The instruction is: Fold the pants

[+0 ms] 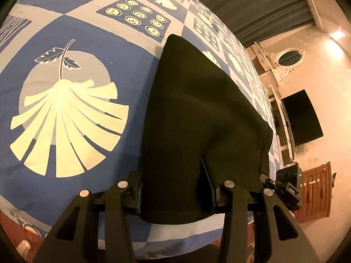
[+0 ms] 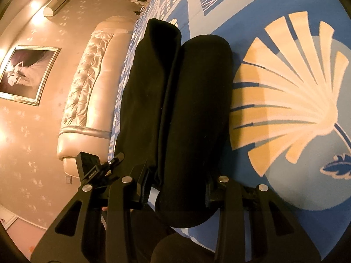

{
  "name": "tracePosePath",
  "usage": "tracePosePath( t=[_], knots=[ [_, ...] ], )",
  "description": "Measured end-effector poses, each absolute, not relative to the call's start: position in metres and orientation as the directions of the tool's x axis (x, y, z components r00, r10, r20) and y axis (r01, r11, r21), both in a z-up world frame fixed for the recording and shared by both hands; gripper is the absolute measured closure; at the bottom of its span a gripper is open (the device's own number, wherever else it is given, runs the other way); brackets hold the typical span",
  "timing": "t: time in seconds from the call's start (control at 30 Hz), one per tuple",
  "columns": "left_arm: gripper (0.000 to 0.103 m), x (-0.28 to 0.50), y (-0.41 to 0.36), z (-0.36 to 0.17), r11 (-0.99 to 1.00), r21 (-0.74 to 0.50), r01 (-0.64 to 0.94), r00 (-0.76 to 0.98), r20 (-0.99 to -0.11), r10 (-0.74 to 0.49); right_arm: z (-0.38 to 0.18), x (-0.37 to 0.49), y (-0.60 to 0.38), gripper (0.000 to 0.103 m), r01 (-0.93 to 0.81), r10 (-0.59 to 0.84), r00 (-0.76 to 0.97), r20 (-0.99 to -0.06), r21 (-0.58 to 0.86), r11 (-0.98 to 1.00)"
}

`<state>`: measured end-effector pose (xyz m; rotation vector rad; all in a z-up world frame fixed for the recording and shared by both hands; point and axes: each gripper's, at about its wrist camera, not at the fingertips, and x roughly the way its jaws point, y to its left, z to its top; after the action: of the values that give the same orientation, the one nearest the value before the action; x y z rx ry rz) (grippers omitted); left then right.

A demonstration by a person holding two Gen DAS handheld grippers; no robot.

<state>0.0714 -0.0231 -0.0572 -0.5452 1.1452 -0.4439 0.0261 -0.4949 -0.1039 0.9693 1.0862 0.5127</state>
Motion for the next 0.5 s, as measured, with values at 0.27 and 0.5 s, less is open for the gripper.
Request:
tracePosePath(
  t=[0.27, 0.5],
  knots=[
    [0.060, 0.064, -0.019, -0.056, 0.787, -0.616, 0.036, 0.357, -0.727, -0.586, -0.102, 0.033, -0.493, 0.067, 0.085, 0.770, 0.398, -0.498, 0.856, 0.510],
    [0.060, 0.061, -0.013, -0.056, 0.784, -0.620, 0.020, 0.363, -0.726, -0.584, -0.102, 0.037, -0.486, 0.067, 0.077, 0.775, 0.392, -0.496, 0.857, 0.509]
  ],
)
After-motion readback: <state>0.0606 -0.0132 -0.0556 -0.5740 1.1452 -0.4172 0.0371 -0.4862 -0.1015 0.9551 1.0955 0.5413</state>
